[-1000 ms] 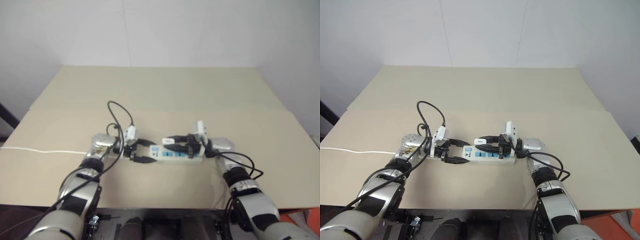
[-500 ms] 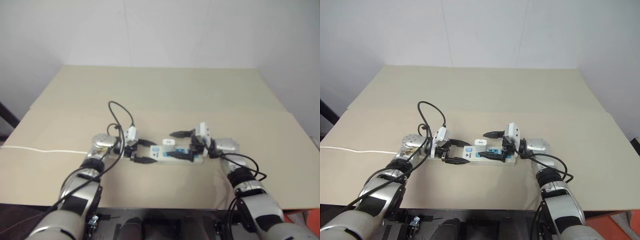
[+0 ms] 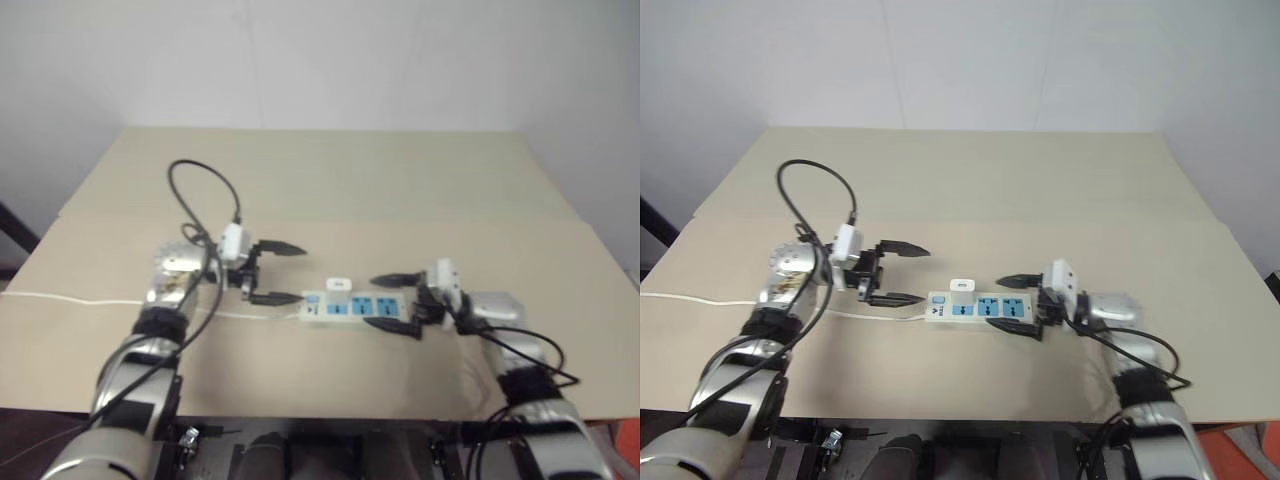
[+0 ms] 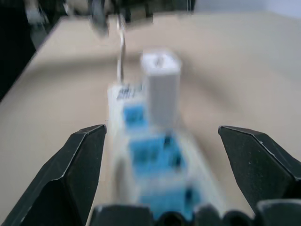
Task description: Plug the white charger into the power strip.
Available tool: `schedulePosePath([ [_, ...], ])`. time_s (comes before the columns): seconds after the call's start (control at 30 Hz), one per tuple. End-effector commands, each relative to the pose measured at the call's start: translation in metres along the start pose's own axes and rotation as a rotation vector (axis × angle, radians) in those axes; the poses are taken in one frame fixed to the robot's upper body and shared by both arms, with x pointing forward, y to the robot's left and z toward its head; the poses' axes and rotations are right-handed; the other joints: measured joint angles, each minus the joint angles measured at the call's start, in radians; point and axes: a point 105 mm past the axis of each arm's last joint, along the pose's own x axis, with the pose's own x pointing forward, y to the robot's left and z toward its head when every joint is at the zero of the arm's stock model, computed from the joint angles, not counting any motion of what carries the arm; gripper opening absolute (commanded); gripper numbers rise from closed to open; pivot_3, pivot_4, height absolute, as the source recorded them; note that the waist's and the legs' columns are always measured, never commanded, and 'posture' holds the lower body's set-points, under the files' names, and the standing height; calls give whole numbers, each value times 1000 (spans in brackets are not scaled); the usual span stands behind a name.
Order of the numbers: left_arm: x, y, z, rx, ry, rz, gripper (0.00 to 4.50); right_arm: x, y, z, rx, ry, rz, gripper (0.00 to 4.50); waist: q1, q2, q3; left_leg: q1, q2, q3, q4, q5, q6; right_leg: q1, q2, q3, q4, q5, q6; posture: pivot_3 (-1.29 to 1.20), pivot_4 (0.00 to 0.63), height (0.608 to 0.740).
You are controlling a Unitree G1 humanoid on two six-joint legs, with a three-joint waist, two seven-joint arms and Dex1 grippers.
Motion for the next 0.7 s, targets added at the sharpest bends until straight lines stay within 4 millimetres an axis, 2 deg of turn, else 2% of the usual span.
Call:
schedulePosePath([
  [0.03,-35,-6,10,-24,36,50,4477,-42,-5,32,-93,57,-66,4500,-4,4,4,-2,0,0,0,0,0,-3,0,0,1,0,0,0,150,740],
  [0.13,-63,-21,1,-84,99,100,4477,-77,-2,44,-128,149,-117,4500,-2,6,6,-3,0,1,-1,0,0,-6,2,1,2,0,0,0,150,740],
  [0.27,-80,-34,-5,-129,145,130,4477,-102,0,49,-166,278,-150,4500,3,5,8,-1,2,2,-1,0,0,-4,3,0,2,-1,-1,0,150,740],
  [0.37,-81,-39,-7,-141,151,135,4477,-109,2,53,-154,320,-142,4500,5,4,8,-1,2,2,-1,0,0,-2,2,0,0,-2,2,0,150,740],
  [0.7,-72,-35,-7,-139,126,128,4477,-107,5,63,-63,316,-121,4500,6,3,11,-3,1,2,-1,0,0,-3,0,0,-1,-1,0,0,150,740],
])
